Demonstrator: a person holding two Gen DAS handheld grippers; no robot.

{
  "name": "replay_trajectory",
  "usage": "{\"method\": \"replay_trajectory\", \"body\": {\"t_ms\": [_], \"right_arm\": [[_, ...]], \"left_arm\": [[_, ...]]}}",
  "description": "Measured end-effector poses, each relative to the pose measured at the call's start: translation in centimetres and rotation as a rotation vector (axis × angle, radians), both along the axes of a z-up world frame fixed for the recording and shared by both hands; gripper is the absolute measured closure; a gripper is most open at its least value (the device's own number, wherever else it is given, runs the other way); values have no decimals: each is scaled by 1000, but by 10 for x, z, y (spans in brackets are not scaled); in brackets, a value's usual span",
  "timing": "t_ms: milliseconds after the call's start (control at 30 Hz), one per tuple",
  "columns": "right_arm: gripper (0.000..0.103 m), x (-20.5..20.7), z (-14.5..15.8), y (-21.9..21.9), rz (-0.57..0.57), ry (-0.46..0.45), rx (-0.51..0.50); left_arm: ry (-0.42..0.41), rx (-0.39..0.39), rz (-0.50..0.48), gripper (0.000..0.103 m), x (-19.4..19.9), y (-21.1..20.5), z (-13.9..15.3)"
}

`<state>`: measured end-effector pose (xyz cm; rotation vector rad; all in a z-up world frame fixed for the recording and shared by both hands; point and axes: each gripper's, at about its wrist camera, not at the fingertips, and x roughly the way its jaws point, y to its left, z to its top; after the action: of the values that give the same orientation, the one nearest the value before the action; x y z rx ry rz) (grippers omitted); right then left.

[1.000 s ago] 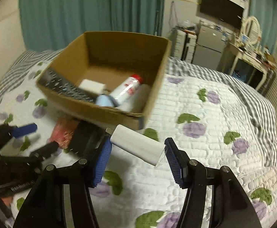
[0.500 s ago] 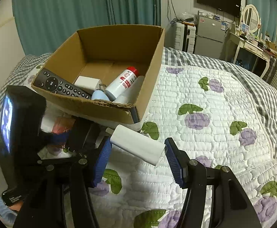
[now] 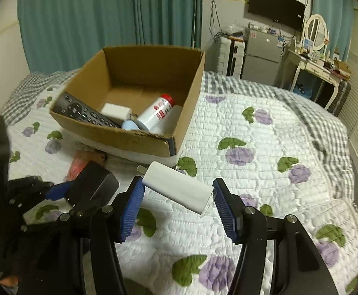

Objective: Organize rigid objects
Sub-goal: 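Grasp the black power adapter with the left gripper while the right carries the white roller in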

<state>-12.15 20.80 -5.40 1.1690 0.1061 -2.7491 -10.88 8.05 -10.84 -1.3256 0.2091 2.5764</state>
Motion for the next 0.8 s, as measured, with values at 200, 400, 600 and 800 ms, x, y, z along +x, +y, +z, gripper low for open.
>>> {"method": "replay_trajectory", "body": {"t_ms": [200,400,600,800], "right_arm": [[46,16,42,-2,2,64,-15],[46,1,85,-10,39,143,-23],[46,-42,110,-20,75,201,-42],[46,-99,102,-29,87,204,-47]], "left_arm": [[96,32,5,65,16,-15,50],[216,39,27,65,10,-35,111],[288,15,50,65,-40,-44,138],[268,-28,60,65,-101,-39,122]]}}
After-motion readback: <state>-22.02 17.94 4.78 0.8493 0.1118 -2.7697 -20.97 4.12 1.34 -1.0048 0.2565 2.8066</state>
